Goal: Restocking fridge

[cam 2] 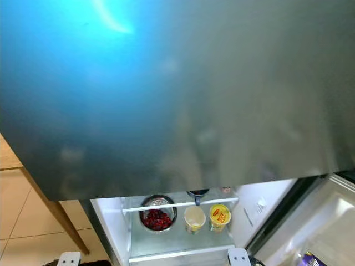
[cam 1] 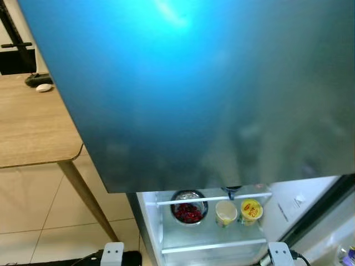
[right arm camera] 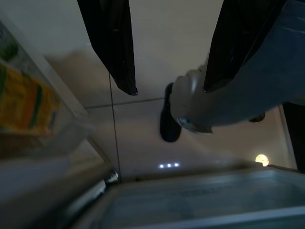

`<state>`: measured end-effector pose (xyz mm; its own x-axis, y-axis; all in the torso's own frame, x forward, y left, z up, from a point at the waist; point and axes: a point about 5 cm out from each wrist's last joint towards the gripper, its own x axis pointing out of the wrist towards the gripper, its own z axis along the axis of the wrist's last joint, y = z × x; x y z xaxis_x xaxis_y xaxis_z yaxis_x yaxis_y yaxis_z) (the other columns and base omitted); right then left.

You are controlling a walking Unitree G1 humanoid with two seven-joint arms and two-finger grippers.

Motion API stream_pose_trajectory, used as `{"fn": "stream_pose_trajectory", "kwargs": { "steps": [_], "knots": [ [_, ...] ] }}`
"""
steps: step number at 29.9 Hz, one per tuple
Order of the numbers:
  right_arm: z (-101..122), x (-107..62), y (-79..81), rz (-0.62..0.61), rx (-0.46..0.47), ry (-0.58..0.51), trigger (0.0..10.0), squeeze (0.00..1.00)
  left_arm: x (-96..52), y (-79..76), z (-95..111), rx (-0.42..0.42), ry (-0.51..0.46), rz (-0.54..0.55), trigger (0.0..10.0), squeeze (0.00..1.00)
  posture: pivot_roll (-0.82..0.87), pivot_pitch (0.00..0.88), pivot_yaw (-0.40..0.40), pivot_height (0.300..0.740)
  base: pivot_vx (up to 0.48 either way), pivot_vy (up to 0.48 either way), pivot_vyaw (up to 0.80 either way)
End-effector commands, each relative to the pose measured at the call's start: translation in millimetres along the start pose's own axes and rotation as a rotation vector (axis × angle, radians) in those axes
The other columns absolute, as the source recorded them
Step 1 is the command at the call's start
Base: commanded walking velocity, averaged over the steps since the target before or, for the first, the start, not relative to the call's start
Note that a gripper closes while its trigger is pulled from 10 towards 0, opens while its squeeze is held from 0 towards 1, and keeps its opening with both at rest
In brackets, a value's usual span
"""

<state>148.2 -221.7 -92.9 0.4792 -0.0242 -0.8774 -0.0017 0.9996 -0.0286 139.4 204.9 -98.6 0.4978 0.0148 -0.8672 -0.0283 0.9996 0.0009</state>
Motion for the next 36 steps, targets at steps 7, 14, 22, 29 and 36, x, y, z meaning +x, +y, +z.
{"fn": "stream_pose_trajectory", "kwargs": {
  "steps": [7,14,22,29,36],
  "knots": [
    [-8.4,-2.9,-7.9,-0.006,-0.032,0.023,10.0,0.0,2.5,-8.7,4.5,0.068,0.019,-0.036,10.0,0.0,-0.17,0.0,0.018,0.74,-0.382,0.0,0.0],
    [-4.6,-2.4,-8.1,0.005,-0.064,0.021,10.0,0.0,3.1,-9.8,7.3,0.084,0.016,-0.039,10.0,0.0,-0.15,0.0,0.013,0.74,-0.396,0.0,0.0],
    [0.0,-1.3,-6.1,0.017,-0.092,0.019,10.0,0.0,1.6,-10.9,-1.7,0.074,0.033,-0.039,10.0,0.0,-0.14,0.0,0.005,0.74,-0.396,0.0,0.0],
    [-1.0,-0.9,-3.3,0.027,-0.104,0.024,10.0,0.0,-0.3,-11.7,-11.9,0.073,0.057,-0.04,10.0,0.0,-0.13,0.0,0.0,0.74,-0.395,0.0,0.0],
    [-1.5,-1.2,-4.9,0.024,-0.094,0.028,10.0,0.0,0.6,-13.1,-8.5,0.071,0.049,-0.042,10.0,0.0,-0.13,0.0,-0.003,0.74,-0.394,0.0,-0.11]
  ]
}}
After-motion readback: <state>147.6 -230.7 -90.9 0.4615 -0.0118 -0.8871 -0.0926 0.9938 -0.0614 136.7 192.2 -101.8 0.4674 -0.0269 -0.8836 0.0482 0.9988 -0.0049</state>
